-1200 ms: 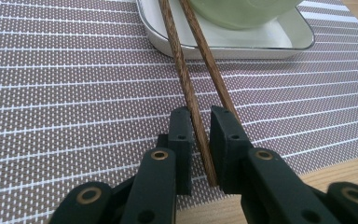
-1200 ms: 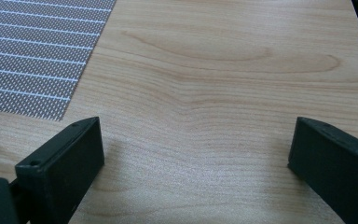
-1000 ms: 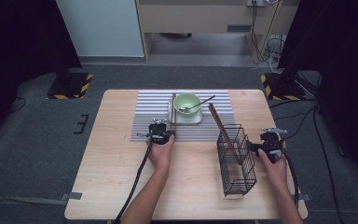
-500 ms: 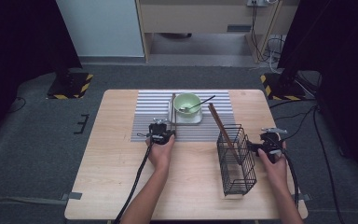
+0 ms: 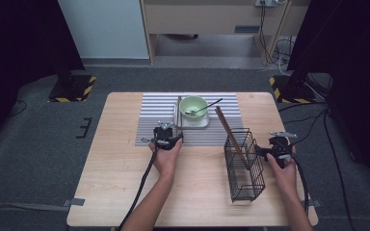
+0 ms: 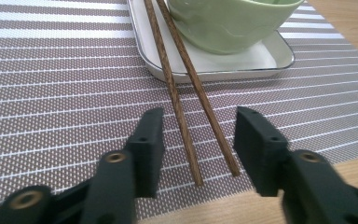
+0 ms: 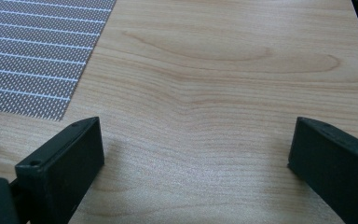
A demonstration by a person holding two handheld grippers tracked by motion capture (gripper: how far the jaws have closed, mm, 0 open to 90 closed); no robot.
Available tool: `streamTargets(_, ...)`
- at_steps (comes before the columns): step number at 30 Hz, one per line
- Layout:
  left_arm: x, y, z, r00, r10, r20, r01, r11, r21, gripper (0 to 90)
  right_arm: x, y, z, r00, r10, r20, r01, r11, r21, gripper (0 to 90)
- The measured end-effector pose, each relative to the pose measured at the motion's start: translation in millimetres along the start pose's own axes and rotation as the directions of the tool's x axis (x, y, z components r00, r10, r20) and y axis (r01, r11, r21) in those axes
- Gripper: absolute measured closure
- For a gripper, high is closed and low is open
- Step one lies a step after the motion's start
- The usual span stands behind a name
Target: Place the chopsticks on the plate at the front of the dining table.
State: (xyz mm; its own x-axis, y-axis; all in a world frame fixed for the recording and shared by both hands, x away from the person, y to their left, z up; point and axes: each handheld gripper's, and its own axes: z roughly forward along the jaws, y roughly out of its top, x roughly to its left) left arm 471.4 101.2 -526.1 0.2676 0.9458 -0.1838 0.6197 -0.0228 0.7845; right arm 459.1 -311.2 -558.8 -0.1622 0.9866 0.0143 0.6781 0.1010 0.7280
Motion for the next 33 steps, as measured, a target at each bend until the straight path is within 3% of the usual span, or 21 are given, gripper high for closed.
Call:
streamTargets(5,-2.4,-1.6,6.3,0.9996,0.019,-0.02,-0.019,0.9998,-0.002,38.8,0.0,0.0,0.0,1.0,0.0,0.0,0.0,1.0,0.0,3.2)
streamTargets(18,-2.8,-3.7,16.0,0.9995,0.027,-0.017,-0.027,0.9996,0.006,42.0,0.0,0.0,0.0,1.0,0.0,0.0,0.0,1.0,0.0,3.2)
streamTargets(23,-3.7,-4.0,17.1,0.9991,0.042,0.005,-0.042,0.9991,0.005,53.1,0.0,0.0,0.0,1.0,0.0,0.0,0.0,1.0,0.0,3.2)
streamTargets(33,-3.8,-4.5,18.2,0.9984,0.054,0.016,-0.054,0.9985,0.006,64.3,0.0,0.0,0.0,1.0,0.0,0.0,0.0,1.0,0.0,3.2)
